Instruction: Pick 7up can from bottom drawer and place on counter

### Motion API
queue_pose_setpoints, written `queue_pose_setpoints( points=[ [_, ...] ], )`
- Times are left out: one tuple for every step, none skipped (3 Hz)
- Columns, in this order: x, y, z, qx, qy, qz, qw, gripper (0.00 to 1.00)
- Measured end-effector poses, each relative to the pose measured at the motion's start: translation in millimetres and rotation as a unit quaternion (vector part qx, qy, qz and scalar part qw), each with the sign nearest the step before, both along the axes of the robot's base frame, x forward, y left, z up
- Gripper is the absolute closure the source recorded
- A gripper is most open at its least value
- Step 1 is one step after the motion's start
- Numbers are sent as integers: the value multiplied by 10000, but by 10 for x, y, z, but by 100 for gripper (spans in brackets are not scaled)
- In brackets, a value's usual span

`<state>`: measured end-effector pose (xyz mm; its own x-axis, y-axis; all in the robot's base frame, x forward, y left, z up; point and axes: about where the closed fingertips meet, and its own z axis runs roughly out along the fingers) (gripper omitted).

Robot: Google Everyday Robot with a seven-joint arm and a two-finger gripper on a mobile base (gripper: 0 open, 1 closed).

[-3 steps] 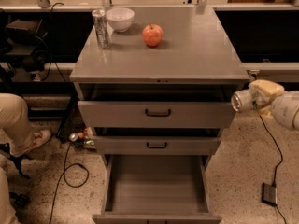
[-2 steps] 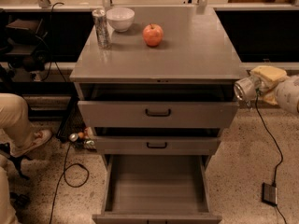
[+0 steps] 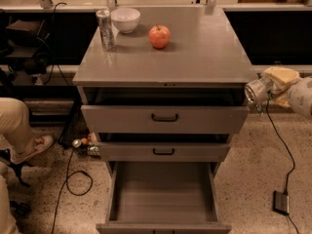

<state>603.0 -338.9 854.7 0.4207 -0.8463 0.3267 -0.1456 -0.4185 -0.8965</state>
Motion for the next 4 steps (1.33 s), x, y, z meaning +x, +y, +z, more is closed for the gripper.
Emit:
queue_pose_setpoints(
  points=[
    [233,-45,175,-594,-303,201,9976,100],
    [569,-44,373,-1106,-761,383,9902,100],
    [852,29,531,-1412,-1215,478,9813,100],
    [1167,276,635,-1944,-1849,526,9619,100]
  ],
)
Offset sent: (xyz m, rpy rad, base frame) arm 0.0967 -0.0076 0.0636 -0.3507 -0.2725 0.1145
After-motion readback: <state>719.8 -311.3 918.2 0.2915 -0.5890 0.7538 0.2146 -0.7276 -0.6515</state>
